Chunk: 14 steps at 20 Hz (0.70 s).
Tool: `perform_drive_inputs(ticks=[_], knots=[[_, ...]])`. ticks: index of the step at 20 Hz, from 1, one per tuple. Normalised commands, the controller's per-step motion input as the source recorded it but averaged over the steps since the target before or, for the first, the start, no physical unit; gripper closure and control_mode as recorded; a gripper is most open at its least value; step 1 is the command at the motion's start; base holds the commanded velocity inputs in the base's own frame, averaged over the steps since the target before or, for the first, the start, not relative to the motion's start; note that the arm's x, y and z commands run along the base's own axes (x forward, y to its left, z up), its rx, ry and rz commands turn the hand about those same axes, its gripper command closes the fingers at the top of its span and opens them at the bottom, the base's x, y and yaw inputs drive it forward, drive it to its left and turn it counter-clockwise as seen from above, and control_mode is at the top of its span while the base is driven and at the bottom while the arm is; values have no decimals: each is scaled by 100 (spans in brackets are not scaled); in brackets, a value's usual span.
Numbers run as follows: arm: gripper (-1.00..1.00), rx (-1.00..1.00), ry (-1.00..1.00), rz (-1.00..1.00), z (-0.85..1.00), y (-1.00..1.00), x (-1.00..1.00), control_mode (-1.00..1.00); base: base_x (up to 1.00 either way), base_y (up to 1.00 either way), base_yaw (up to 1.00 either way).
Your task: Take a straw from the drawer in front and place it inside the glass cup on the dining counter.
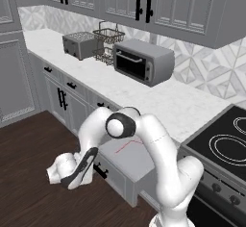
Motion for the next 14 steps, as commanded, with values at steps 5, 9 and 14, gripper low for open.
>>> perform_drive_inputs(ticks=[5, 9, 14], knots=[[-100, 41, 13, 2, 99, 12, -56, -100, 0, 0, 0], [-100, 63, 28, 6, 100, 0, -31, -100, 0, 0, 0], [-100, 68, 28, 5, 100, -3, -30, -100, 0, 0, 0]])
